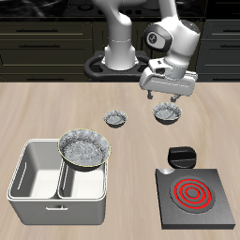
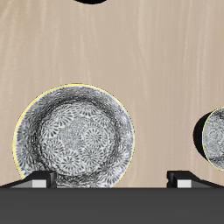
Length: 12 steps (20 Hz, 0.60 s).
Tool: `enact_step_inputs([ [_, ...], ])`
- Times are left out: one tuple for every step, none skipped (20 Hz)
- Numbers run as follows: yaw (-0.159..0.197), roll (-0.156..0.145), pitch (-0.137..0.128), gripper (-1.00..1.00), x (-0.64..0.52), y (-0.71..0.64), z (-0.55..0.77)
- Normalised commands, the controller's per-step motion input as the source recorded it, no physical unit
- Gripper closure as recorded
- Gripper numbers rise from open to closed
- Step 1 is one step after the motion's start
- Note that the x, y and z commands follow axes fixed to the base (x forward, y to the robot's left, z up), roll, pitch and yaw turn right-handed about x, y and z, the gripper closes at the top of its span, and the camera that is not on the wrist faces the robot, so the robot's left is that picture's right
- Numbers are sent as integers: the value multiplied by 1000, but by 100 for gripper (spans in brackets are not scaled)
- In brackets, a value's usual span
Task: Place the largest bowl in the left side of the drainer and the medium bowl in the right side
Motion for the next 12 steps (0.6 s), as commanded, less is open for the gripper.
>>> enact_step_inputs([
  [-32, 4, 92, -100, 187, -5, -312],
  [23, -28, 32, -100, 228, 19, -296],
  [-29, -14, 91, -100, 209, -57, -311],
  [-26, -28, 92, -100, 255, -65, -452],
  [-76, -29, 62, -100, 153, -67, -216],
  [0, 0, 0, -100, 0, 0, 0],
  [0, 16, 62, -100, 94, 9, -194],
  [-54, -1, 75, -100, 43, 180, -465],
  [-3, 79, 96, -100, 49, 159, -299],
  [9, 16, 6, -100, -55, 129, -127],
  [21, 29, 10, -100, -68, 216, -287],
  [-39, 42, 128, -100, 91, 96, -395],
])
